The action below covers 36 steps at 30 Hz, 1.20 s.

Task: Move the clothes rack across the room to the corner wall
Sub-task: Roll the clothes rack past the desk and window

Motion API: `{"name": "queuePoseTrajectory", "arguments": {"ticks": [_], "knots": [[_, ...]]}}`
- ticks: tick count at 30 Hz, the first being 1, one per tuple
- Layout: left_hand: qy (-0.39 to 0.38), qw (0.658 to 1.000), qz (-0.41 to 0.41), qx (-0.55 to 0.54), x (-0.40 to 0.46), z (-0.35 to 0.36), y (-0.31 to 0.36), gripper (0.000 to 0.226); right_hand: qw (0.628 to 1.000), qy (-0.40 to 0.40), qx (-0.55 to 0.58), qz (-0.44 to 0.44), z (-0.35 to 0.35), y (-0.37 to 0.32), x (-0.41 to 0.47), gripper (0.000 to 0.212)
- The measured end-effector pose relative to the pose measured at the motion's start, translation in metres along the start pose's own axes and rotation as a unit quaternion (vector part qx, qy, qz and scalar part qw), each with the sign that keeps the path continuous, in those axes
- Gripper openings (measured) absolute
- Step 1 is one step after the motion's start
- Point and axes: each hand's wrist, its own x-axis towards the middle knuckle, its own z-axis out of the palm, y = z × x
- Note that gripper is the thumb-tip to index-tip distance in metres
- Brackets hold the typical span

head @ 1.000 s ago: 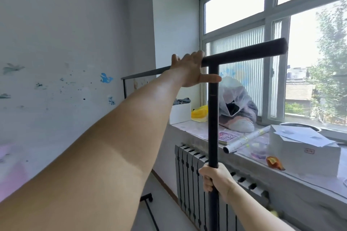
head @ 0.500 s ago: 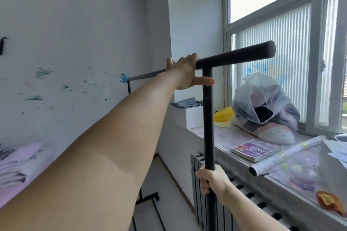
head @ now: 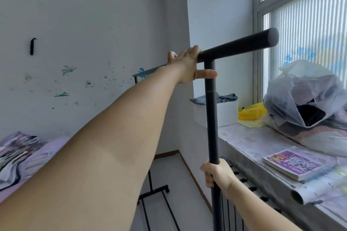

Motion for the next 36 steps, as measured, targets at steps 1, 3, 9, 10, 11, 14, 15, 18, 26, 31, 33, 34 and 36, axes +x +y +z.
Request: {"name": "queuePoseTrajectory", "arguments": {"ticks": [1,3,9,10,11,14,15,18,26,31,33,34,36], "knots": [[0.002,1.000,0.000,0.005,0.008,0.005,-0.008,0.067,1.000,-0.003,0.001,0.001,0.000,0.002,0.012,0.041],[0.000,1.000,-0.004,0.009,0.021,0.013,-0.023,0.069,1.000,-0.010,0.003,0.000,0.000,0.003,0.033,0.038],[0.015,1.000,-0.007,0.017,0.062,0.039,-0.074,0.073,1.000,-0.027,0.007,0.007,0.013,0.008,0.101,0.032],[0.019,1.000,-0.008,0.019,0.073,0.044,-0.088,0.072,1.000,-0.027,0.007,0.005,0.015,0.008,0.119,0.031],[0.018,0.999,-0.010,0.025,0.078,0.047,-0.095,0.073,1.000,-0.026,0.006,0.007,0.017,0.010,0.128,0.030],[0.017,0.999,-0.013,0.034,0.099,0.059,-0.122,0.074,1.000,-0.028,-0.007,0.005,0.027,0.012,0.166,0.030],[0.022,0.999,-0.013,0.032,0.103,0.064,-0.131,0.074,0.999,-0.030,-0.010,0.004,0.030,0.014,0.176,0.030],[0.031,0.999,-0.017,0.028,0.120,0.072,-0.161,0.073,0.999,-0.040,-0.005,0.000,0.041,0.017,0.210,0.032],[0.025,0.998,-0.031,0.053,0.158,0.092,-0.234,0.071,0.997,-0.070,-0.009,-0.011,0.072,0.025,0.289,0.028],[0.019,0.996,-0.048,0.066,0.188,0.108,-0.274,0.072,0.995,-0.093,-0.015,-0.018,0.083,0.031,0.341,0.029],[0.021,0.996,-0.052,0.070,0.196,0.114,-0.287,0.071,0.995,-0.100,-0.015,-0.017,0.087,0.032,0.359,0.030],[0.021,0.995,-0.058,0.072,0.205,0.120,-0.298,0.071,0.994,-0.109,-0.014,-0.016,0.089,0.035,0.375,0.031],[0.024,0.994,-0.062,0.084,0.217,0.125,-0.313,0.071,0.993,-0.117,-0.018,-0.018,0.093,0.037,0.397,0.032]]}}
